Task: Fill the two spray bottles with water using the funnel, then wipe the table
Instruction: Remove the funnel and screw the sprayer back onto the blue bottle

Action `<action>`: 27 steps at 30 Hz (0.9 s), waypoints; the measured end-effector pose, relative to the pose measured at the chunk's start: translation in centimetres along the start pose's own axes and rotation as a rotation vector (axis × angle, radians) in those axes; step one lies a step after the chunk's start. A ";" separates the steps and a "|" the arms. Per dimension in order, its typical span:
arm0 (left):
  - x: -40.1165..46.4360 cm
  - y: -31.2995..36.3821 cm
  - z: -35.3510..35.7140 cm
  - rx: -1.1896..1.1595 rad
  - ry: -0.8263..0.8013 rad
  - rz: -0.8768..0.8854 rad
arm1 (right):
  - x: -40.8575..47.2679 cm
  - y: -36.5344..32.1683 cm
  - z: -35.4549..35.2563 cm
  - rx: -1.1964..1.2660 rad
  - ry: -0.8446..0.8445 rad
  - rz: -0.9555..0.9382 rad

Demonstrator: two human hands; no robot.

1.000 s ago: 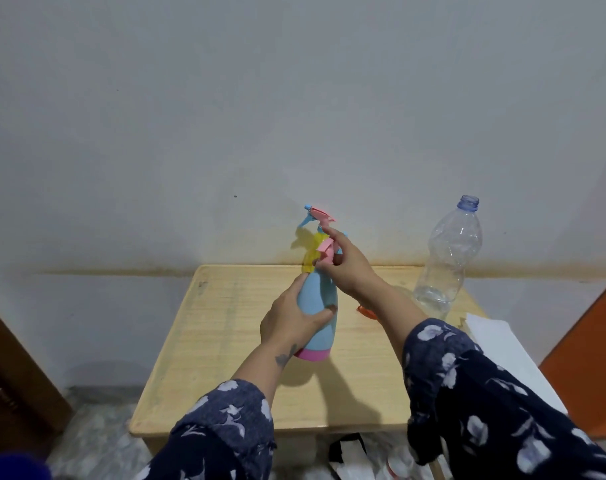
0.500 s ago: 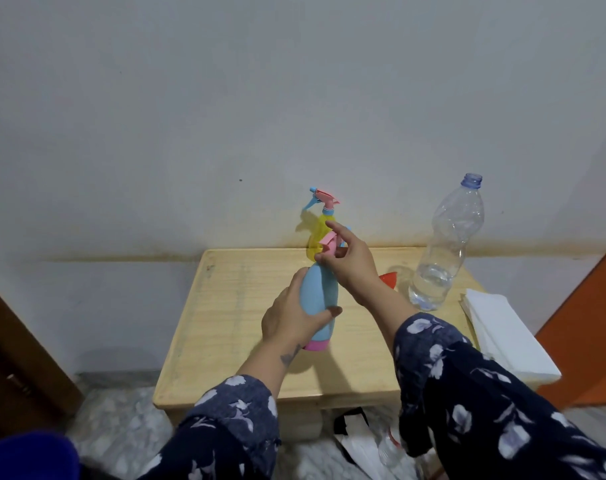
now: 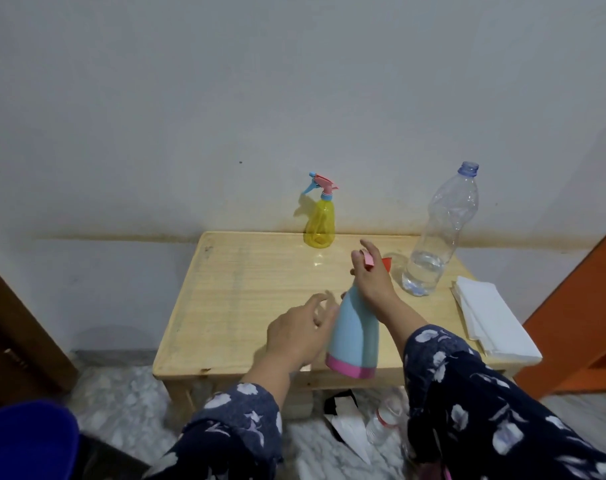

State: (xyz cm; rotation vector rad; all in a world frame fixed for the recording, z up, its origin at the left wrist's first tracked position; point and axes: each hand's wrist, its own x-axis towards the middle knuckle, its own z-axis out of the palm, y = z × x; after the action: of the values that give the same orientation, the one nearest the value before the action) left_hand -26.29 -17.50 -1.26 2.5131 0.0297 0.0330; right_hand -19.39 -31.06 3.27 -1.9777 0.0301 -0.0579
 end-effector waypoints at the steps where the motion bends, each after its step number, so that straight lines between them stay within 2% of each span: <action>1: 0.2 -0.7 -0.1 0.036 -0.042 -0.051 | -0.2 1.1 -0.6 -0.012 -0.020 0.026; 5: 0.3 -3.0 -0.2 0.177 -0.257 -0.211 | -3.0 4.9 -3.2 -0.183 -0.100 0.092; 8: -0.6 -3.1 -0.2 0.199 -0.327 -0.289 | -5.0 7.5 -5.2 -0.215 -0.172 0.131; 17: -3.5 -1.4 0.5 0.225 -0.279 -0.343 | -7.5 9.5 -8.1 -0.154 -0.131 0.076; 27: -6.8 -1.8 -0.7 0.213 -0.220 -0.410 | -9.7 7.3 -3.7 -0.117 -0.399 -0.021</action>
State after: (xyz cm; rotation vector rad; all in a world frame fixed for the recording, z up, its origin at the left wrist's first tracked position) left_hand -33.13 -15.81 -1.88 2.6562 0.4784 -0.4330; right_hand -29.20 -36.83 -2.20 -2.0733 -0.2514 0.3308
